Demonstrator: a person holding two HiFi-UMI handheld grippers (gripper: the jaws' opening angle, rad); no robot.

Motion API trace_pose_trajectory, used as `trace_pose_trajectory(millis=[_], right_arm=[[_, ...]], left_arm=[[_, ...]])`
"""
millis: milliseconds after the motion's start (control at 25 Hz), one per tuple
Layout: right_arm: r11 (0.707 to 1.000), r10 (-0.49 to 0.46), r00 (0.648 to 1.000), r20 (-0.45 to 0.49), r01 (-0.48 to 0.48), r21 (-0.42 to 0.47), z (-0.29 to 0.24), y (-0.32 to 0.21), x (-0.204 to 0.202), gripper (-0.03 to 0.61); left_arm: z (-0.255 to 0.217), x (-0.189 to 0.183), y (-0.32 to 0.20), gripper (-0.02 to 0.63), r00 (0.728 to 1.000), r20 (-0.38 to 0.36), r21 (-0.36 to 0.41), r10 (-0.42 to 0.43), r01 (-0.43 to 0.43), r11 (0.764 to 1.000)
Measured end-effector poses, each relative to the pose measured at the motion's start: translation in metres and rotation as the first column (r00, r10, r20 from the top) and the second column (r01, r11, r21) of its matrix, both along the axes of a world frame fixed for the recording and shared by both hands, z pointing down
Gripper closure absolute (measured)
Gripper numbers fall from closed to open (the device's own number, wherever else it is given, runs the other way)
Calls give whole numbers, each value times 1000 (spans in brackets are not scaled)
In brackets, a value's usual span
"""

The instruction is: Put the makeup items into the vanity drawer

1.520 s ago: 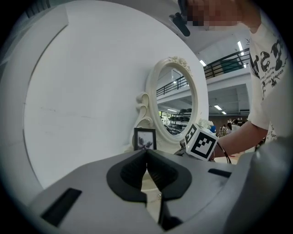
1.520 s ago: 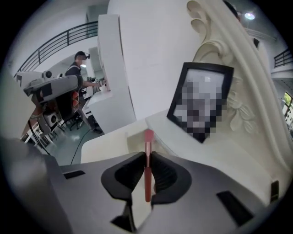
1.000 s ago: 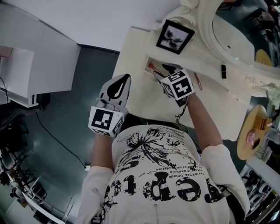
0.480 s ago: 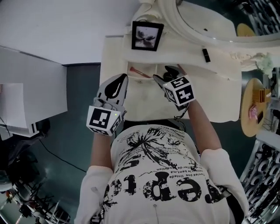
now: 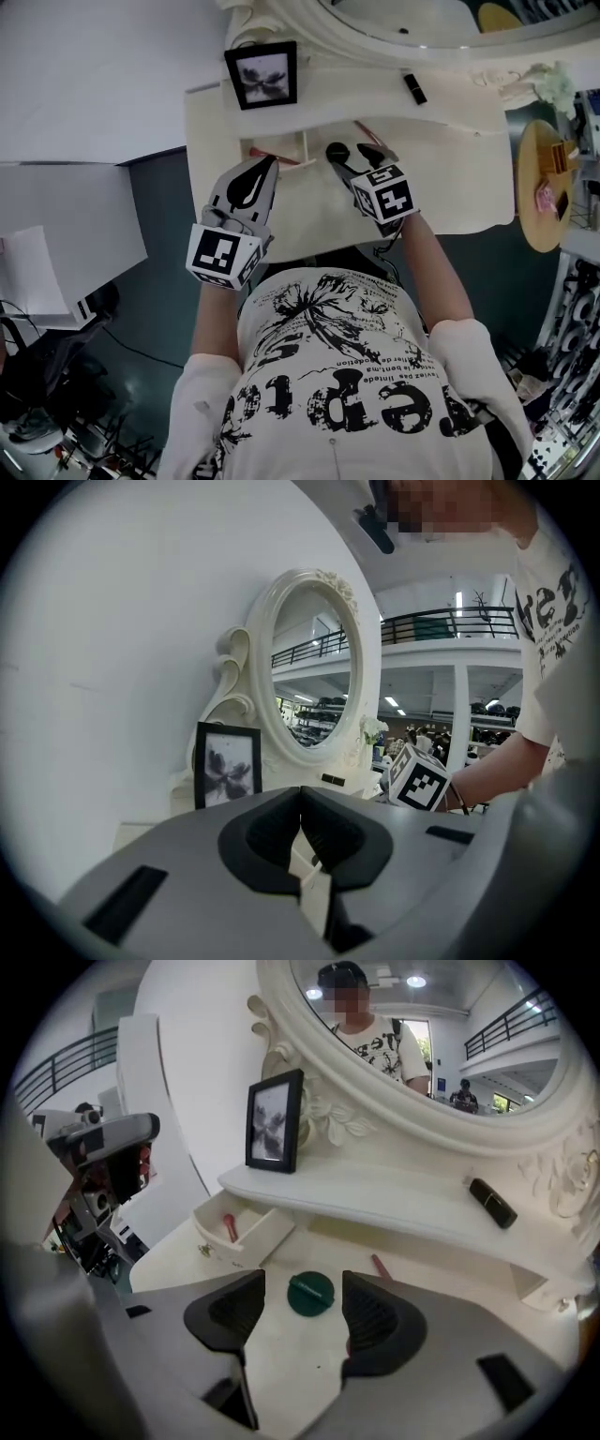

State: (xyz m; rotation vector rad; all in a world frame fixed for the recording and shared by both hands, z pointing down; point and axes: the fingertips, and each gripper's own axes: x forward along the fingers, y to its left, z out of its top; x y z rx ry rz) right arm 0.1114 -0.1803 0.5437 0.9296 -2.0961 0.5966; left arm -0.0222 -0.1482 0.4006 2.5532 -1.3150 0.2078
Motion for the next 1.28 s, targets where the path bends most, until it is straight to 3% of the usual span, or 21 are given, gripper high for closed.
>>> trace_pose_trajectory(millis=[320,520,720,840,1040,1280], right_arm=[[995,19,1000,-12,-20,-96,48,-12,9,319],[989,72,997,-1,-71,-133,61,-27,17,365],[981,89,996,-9,-89,-175,69,-23,14,457],[985,72,997,-32,-76,-156,67,-23,14,545],[988,70,997,-20,-72,-138,55,-26,16,551],[997,64,998,22,-63,-53,7,-31,9,551]], left_arm=[[26,15,-13,600,1000,2,-69,13,-13,998],[39,17,-22,600,1000,-3,-93,-10,10,996],[44,18,-27,600,1000,-7,-102,-18,17,995],[41,21,-29,600,1000,-8,-96,-11,10,995],[35,21,-31,600,1000,-9,-79,-4,4,997],[18,11,-26,600,1000,-12,-41,-2,1,999]])
